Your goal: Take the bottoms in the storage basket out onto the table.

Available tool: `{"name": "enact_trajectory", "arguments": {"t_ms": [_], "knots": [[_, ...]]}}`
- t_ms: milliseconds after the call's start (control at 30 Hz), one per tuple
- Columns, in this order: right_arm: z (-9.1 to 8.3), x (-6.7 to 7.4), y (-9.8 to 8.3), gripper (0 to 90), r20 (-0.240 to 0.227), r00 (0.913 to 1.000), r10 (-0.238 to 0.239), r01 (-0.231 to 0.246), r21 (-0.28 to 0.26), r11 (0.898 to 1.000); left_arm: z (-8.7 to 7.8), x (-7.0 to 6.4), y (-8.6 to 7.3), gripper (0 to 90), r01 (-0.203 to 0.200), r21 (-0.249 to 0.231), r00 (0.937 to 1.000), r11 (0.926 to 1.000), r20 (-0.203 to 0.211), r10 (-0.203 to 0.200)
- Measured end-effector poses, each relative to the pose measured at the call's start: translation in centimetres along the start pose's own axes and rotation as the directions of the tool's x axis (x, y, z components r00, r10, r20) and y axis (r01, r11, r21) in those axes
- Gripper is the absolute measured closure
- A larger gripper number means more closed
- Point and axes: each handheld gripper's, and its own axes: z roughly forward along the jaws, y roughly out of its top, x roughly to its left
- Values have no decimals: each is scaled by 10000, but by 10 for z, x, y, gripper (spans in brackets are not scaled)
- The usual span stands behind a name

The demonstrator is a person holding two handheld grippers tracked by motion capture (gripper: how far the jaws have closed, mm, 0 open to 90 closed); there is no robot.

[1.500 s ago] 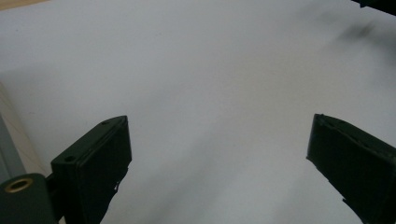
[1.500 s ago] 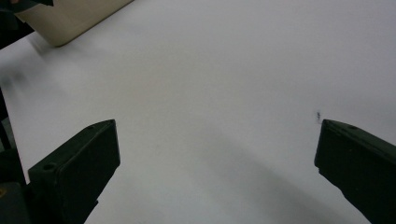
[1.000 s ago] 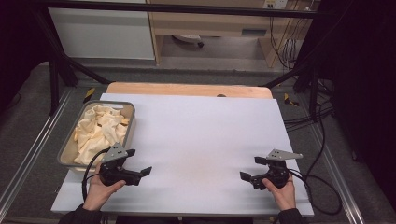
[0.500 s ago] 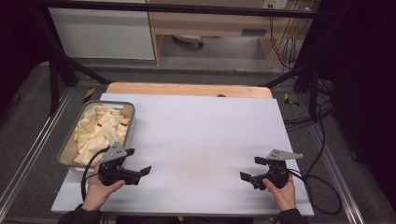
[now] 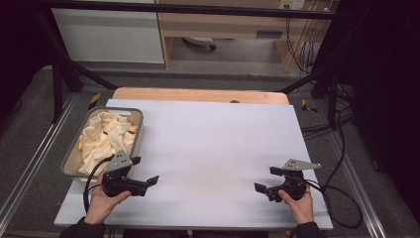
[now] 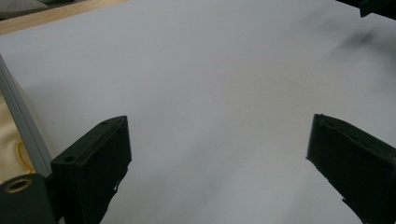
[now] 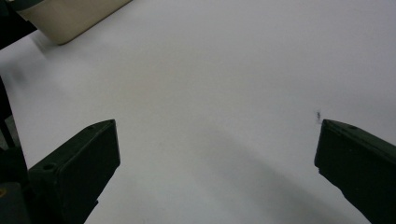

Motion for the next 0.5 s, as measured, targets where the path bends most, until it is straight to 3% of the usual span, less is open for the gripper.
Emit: {"name": "enact_trajectory", "arguments": {"t_ms": [500], "knots": [[1,0,0,5,5,10000,-5,5,64,10000,-6,3,2,58,26,35,9997,10000,-237,-25]]}}
